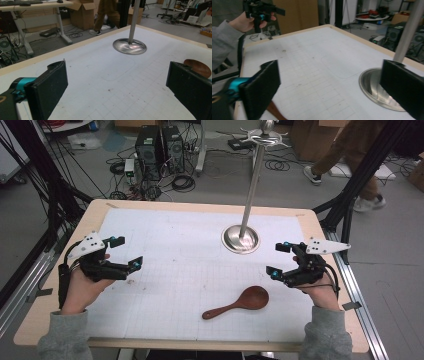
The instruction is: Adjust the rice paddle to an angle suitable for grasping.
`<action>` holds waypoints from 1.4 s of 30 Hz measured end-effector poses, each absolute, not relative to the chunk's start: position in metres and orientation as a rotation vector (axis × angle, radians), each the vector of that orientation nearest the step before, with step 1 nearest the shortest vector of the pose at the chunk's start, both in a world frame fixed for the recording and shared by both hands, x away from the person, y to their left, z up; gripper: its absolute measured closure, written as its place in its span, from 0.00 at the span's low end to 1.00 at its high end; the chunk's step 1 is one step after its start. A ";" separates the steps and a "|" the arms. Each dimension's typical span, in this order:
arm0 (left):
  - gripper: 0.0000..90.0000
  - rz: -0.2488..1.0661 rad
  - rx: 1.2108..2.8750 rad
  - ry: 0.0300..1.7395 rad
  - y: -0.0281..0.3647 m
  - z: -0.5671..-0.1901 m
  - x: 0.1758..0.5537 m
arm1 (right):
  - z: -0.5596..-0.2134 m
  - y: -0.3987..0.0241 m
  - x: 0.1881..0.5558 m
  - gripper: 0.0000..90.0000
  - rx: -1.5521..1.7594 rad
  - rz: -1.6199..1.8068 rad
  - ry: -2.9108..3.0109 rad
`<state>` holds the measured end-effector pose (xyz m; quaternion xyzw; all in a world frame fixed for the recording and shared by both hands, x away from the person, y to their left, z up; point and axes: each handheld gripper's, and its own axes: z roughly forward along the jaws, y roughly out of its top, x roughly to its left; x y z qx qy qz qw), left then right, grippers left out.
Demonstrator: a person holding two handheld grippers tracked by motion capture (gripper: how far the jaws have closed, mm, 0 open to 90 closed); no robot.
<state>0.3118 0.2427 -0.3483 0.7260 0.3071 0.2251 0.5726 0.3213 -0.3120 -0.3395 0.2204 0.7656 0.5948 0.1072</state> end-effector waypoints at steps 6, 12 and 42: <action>0.05 0.525 1.707 0.713 0.242 -0.348 0.311 | -0.347 -0.309 0.327 0.21 0.670 1.735 2.283; 0.05 0.526 1.702 0.705 0.241 -0.346 0.308 | -0.349 -0.299 0.323 0.50 0.653 1.602 2.253; 0.05 0.544 1.700 0.677 0.241 -0.339 0.299 | -0.384 -0.252 0.336 0.99 0.556 1.404 2.534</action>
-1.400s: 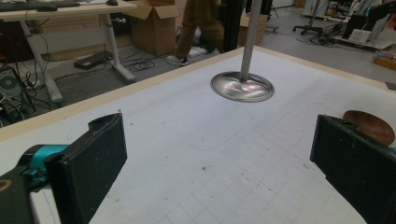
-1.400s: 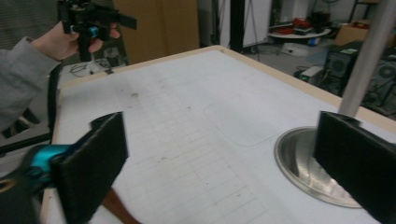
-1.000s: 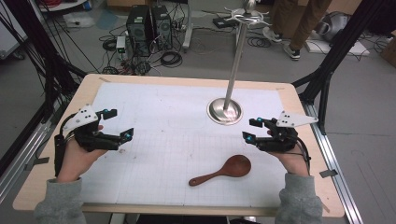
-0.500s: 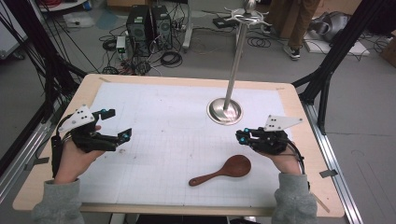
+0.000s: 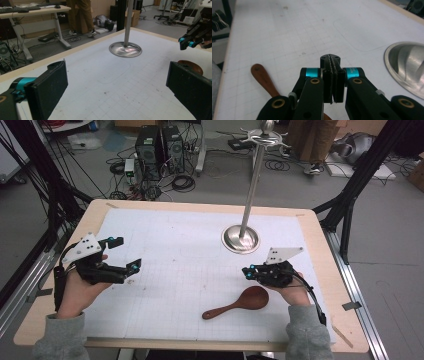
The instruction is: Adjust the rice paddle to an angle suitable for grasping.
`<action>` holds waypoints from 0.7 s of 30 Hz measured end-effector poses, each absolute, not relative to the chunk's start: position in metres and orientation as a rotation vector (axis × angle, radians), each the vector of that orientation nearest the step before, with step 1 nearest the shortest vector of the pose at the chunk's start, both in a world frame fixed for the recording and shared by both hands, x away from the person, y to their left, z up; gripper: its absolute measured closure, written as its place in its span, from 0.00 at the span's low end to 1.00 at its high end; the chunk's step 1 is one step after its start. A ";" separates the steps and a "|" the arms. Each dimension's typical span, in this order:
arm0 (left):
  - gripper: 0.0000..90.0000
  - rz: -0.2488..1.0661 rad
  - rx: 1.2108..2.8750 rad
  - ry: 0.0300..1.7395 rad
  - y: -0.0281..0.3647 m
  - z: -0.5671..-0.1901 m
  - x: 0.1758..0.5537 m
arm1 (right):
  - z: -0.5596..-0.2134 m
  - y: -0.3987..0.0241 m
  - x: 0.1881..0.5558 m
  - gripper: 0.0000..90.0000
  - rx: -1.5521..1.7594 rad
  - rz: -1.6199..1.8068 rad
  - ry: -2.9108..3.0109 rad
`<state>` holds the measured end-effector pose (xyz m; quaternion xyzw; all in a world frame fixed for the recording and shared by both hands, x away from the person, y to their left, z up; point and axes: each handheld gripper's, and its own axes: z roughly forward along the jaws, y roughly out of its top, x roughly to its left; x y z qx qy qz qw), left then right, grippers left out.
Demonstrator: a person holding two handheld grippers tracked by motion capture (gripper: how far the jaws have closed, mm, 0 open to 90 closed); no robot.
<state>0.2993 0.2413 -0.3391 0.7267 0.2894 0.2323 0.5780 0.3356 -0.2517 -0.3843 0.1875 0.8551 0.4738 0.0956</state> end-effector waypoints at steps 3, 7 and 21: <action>0.05 0.539 1.705 0.675 0.240 -0.340 0.300 | -0.392 -0.247 0.340 0.99 0.575 1.384 2.578; 0.05 0.534 1.707 0.677 0.240 -0.340 0.300 | -0.400 -0.241 0.343 0.99 0.578 1.329 2.605; 0.05 0.517 1.721 0.680 0.235 -0.343 0.301 | -0.422 -0.236 0.356 0.99 0.659 1.202 2.688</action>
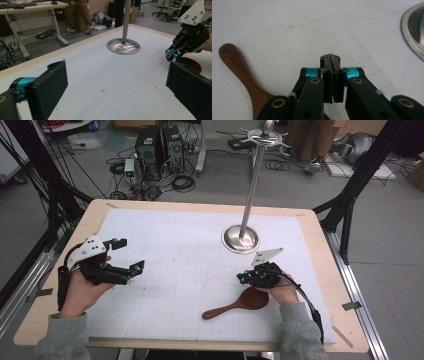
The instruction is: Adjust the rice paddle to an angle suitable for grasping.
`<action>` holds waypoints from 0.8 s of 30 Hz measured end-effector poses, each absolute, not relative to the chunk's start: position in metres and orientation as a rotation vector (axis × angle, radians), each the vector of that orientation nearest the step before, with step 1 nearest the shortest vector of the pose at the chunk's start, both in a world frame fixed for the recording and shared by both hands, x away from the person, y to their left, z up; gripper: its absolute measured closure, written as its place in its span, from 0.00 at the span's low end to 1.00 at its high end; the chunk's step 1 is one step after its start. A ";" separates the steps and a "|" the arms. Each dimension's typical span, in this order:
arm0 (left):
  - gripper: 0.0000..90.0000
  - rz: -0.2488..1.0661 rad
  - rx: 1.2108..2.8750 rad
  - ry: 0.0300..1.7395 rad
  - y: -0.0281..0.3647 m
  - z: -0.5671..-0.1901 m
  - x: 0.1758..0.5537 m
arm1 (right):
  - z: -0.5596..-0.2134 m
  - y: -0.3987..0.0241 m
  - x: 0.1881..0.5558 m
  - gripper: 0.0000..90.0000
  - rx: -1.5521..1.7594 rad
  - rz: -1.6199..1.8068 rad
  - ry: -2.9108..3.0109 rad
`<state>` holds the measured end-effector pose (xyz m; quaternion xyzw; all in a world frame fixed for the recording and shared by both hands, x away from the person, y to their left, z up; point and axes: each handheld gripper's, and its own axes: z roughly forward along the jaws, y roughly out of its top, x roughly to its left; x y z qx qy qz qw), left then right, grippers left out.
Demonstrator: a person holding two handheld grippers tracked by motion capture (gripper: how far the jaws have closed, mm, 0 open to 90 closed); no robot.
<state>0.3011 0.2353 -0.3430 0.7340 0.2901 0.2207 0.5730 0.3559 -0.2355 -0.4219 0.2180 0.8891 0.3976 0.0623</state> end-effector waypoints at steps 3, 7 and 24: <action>0.05 0.508 1.717 0.678 0.235 -0.342 0.300 | -0.427 -0.234 0.359 0.99 0.666 1.174 2.698; 0.05 0.504 1.708 0.666 0.235 -0.340 0.298 | -0.431 -0.232 0.360 0.99 0.658 1.144 2.707; 0.05 0.521 1.712 0.676 0.235 -0.342 0.300 | -0.435 -0.233 0.358 0.99 0.659 1.071 2.759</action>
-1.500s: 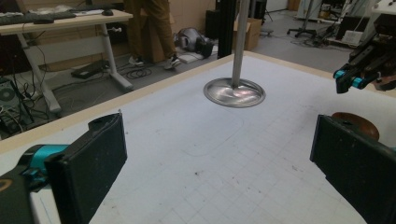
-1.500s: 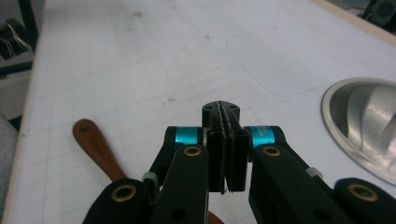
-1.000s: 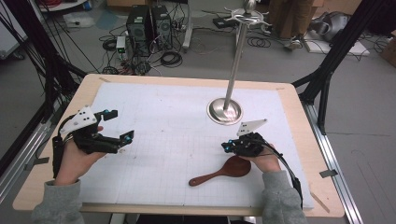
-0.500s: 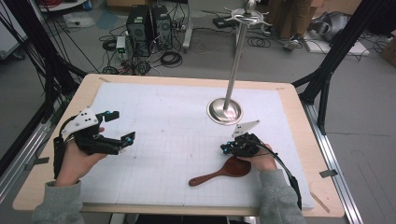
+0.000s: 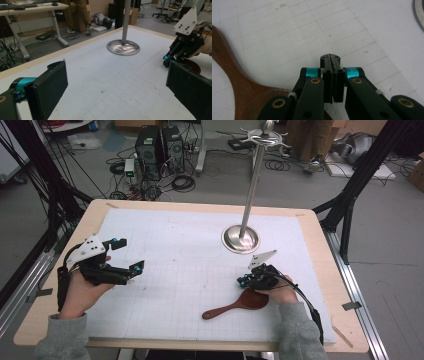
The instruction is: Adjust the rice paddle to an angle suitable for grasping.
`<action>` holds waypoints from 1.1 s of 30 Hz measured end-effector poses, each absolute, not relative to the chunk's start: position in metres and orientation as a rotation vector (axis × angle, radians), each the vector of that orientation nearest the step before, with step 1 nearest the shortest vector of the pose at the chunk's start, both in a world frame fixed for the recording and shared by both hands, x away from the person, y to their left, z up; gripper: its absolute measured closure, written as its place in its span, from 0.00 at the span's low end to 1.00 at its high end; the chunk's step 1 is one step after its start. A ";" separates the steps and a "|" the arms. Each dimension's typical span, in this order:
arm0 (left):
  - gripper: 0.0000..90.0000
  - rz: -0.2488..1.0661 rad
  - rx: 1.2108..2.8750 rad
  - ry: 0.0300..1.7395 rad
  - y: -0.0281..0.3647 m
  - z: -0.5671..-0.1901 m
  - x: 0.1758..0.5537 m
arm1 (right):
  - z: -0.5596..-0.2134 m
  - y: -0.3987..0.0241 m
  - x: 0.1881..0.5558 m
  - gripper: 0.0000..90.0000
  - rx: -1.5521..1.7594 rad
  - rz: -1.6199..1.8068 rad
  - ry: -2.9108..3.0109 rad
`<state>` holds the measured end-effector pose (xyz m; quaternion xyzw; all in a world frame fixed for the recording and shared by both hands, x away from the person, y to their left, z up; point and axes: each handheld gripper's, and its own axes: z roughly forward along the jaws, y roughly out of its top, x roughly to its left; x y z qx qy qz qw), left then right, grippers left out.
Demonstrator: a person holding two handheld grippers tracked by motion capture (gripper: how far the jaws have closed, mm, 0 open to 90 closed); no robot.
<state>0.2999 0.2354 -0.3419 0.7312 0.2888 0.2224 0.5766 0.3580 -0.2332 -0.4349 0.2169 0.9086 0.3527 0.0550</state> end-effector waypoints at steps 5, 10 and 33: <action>0.05 0.508 1.720 0.671 0.231 -0.343 0.304 | -0.434 -0.236 0.354 0.99 0.653 1.069 2.777; 0.05 0.497 1.727 0.655 0.225 -0.343 0.308 | -0.439 -0.247 0.348 0.99 0.672 1.149 2.757; 0.05 0.463 1.734 0.634 0.209 -0.344 0.323 | -0.412 -0.236 0.310 0.99 0.497 1.232 2.786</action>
